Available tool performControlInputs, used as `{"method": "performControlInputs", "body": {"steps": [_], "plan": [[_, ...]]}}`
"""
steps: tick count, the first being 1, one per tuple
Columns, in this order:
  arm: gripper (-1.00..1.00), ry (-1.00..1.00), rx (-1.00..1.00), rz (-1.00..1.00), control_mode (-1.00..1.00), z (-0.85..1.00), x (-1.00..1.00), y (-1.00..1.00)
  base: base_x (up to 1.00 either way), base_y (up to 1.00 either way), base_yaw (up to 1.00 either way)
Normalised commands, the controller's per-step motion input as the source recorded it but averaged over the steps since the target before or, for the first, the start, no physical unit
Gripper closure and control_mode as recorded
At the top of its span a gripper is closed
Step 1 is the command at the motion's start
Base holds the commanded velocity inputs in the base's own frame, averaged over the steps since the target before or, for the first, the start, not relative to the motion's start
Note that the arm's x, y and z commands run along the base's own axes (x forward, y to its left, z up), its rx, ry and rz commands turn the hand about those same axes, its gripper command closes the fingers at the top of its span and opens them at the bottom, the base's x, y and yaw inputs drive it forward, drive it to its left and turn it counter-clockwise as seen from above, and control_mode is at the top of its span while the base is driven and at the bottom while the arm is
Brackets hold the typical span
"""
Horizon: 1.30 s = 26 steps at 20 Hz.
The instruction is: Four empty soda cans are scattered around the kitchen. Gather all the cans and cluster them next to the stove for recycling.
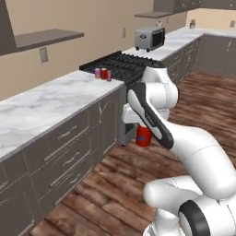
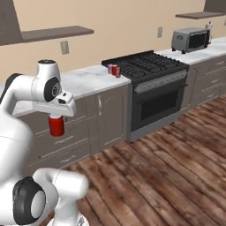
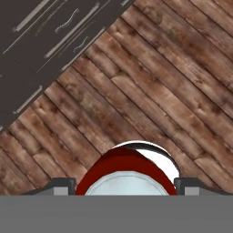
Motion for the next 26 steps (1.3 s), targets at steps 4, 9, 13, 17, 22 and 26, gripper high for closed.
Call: {"method": "performControlInputs", "body": {"steps": [4,9,13,17,22,26], "plan": [[1.0,0.0,0.0,0.0,1.0,0.0,0.0,0.0,0.92,-0.49,0.07],[1.0,0.0,0.0,0.0,1.0,0.0,0.0,0.0,0.91,-0.47,0.12],[1.0,0.0,0.0,0.0,1.0,0.0,0.0,0.0,0.78,-0.25,0.27],[1.0,0.0,0.0,0.0,1.0,0.0,0.0,0.0,0.71,-0.08,0.35],[1.0,0.0,0.0,0.0,1.0,0.0,0.0,0.0,0.62,-0.09,0.38],[1.0,0.0,0.0,0.0,1.0,0.0,0.0,0.0,0.52,-0.25,0.37]]}}
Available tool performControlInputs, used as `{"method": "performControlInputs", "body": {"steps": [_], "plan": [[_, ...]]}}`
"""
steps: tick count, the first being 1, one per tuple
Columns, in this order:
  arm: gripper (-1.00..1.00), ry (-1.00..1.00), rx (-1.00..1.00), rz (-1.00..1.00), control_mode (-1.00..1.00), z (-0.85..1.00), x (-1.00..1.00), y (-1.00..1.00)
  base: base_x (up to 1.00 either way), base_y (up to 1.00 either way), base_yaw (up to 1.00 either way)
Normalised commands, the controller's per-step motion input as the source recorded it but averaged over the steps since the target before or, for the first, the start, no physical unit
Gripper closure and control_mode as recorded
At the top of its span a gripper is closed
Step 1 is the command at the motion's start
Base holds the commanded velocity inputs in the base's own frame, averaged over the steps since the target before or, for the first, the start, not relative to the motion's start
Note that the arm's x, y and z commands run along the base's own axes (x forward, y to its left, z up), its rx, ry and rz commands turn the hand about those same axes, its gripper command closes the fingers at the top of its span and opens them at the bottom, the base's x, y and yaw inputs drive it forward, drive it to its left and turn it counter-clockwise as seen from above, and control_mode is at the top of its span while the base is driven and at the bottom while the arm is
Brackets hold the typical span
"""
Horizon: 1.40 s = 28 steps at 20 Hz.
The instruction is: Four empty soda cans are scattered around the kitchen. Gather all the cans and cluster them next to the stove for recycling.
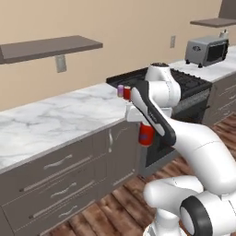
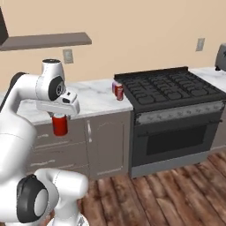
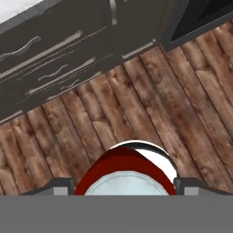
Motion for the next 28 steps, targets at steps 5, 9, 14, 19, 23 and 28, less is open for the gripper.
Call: {"method": "performControlInputs", "body": {"steps": [5,9,14,19,23,28], "plan": [[1.0,0.0,0.0,0.0,1.0,0.0,0.0,0.0,0.35,-0.55,0.26],[1.0,0.0,0.0,0.0,1.0,0.0,0.0,0.0,0.34,-0.66,0.25],[1.0,0.0,0.0,0.0,1.0,0.0,0.0,0.0,0.34,-0.53,0.31],[1.0,0.0,0.0,0.0,1.0,0.0,0.0,0.0,0.44,-0.39,0.35],[1.0,0.0,0.0,0.0,1.0,0.0,0.0,0.0,0.52,-0.57,0.27],[1.0,0.0,0.0,0.0,1.0,0.0,0.0,0.0,0.58,-0.68,0.21]]}}
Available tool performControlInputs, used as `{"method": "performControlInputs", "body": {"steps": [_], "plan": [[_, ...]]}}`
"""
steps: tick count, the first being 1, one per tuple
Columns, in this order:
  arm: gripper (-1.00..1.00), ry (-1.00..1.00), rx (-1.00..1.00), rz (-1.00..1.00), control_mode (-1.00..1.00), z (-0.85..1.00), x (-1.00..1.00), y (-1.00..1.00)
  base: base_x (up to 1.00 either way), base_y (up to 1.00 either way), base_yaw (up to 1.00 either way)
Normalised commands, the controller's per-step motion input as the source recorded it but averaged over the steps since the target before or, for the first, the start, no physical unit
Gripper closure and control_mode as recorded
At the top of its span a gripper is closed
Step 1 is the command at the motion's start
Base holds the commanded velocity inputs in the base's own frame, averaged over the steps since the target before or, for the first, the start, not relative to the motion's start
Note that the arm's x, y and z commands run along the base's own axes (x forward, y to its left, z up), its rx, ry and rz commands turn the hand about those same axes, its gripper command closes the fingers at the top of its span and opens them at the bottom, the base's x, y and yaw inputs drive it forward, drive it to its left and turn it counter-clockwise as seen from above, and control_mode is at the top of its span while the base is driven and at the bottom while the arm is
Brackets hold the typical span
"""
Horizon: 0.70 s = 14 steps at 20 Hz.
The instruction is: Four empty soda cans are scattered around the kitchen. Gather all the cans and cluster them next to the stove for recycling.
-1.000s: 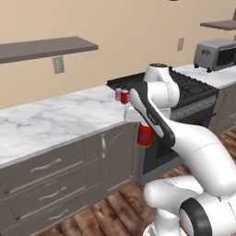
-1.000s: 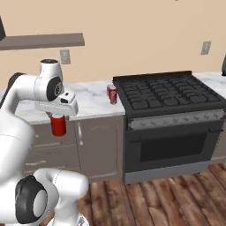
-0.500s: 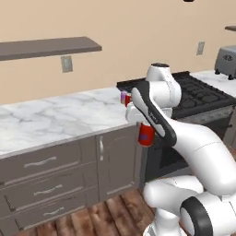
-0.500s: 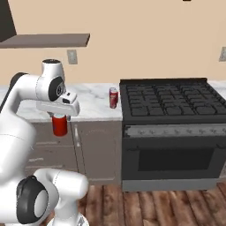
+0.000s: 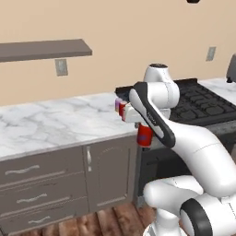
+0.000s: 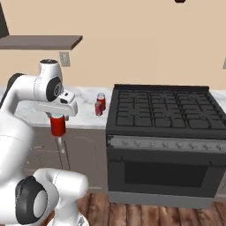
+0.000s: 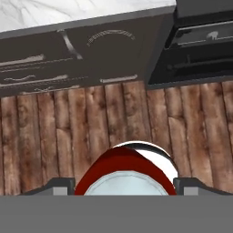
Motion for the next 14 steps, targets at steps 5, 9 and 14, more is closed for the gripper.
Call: {"method": "performControlInputs", "body": {"steps": [5,9,14], "plan": [[1.0,0.0,0.0,0.0,1.0,0.0,0.0,0.0,0.51,-0.54,0.13],[1.0,0.0,0.0,0.0,1.0,0.0,0.0,0.0,0.59,-0.47,0.11],[1.0,0.0,0.0,0.0,1.0,0.0,0.0,0.0,0.52,-0.09,-0.03]]}}
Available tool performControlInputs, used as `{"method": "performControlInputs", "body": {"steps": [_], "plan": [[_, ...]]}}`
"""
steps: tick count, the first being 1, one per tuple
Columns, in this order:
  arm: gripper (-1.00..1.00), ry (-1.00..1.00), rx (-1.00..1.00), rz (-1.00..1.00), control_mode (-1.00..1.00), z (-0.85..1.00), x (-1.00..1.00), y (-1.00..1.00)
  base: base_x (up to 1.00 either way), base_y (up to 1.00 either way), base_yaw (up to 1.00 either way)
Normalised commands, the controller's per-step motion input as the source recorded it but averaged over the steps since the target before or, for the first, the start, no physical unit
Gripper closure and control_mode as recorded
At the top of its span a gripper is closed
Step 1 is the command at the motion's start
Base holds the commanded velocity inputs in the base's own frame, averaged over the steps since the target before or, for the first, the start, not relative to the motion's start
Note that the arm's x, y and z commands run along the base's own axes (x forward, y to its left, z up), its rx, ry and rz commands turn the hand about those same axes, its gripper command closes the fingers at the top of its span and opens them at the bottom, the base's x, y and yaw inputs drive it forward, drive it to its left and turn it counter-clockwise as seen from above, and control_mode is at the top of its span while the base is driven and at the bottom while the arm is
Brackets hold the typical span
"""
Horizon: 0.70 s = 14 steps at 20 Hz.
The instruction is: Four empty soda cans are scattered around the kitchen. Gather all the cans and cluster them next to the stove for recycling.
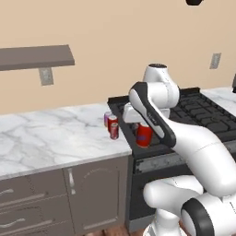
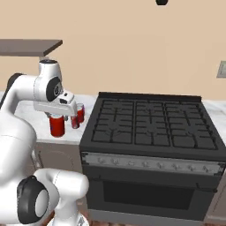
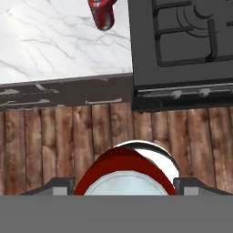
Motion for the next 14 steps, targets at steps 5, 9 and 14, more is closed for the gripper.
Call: {"method": "performControlInputs", "body": {"steps": [5,9,14], "plan": [[1.0,0.0,0.0,0.0,1.0,0.0,0.0,0.0,0.22,0.36,-0.1],[1.0,0.0,0.0,0.0,1.0,0.0,0.0,0.0,0.2,0.5,-0.1],[1.0,0.0,0.0,0.0,1.0,0.0,0.0,0.0,0.21,0.49,-0.08]]}}
